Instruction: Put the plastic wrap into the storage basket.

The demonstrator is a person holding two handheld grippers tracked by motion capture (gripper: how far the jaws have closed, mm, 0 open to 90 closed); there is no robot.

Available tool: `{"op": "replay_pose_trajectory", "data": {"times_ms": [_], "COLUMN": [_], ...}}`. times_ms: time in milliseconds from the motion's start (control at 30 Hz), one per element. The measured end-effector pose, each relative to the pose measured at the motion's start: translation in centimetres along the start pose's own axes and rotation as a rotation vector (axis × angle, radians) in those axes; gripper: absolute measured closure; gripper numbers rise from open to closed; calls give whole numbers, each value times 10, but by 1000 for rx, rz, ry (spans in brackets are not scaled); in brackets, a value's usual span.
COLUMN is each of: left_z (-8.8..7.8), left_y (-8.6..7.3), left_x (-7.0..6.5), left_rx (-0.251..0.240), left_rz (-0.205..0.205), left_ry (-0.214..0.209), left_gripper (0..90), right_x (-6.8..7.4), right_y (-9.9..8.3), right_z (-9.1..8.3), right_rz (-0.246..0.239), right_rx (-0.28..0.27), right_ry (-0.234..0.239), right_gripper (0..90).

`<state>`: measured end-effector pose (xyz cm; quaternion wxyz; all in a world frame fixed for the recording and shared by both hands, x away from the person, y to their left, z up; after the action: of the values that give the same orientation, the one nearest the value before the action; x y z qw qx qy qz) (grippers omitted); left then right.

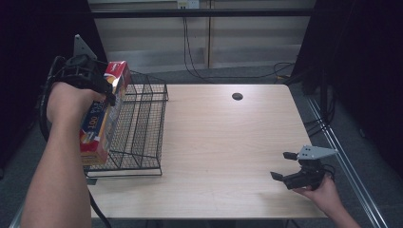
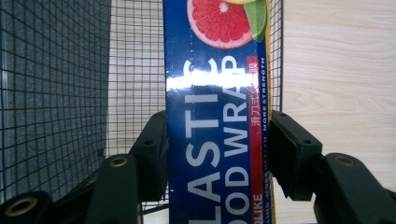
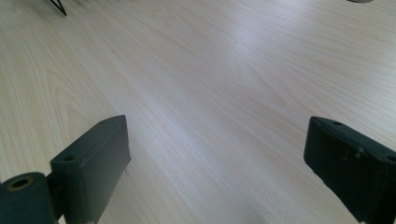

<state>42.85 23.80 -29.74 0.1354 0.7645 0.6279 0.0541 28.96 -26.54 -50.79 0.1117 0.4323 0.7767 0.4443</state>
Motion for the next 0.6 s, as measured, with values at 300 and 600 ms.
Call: {"op": "replay_pose_trajectory", "data": {"times_ms": [300, 600], "left_z": [4, 4], "left_y": [0, -1], "left_x": [10, 16], "left_rx": [-3, -4], "left_rz": [-2, -10], "left_ry": [7, 16], "left_gripper": [457, 457], "right_x": [0, 0], "right_y": [0, -1], "right_z": [0, 1], "right_rz": [-1, -4], "right_rx": [1, 4], "right_ry": [-4, -2], "right_gripper": [68, 68]}}
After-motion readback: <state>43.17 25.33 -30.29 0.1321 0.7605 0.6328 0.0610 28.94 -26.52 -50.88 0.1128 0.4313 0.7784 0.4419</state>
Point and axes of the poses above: each handheld gripper's, and its own axes: z roughly forward along the jaws, y roughly out of its top, x roughly to its left, the point moved 9 cm from there along z, roughly forward along the jaws, and after that the axes turned 10 degrees about z, right-handed, at the moved point
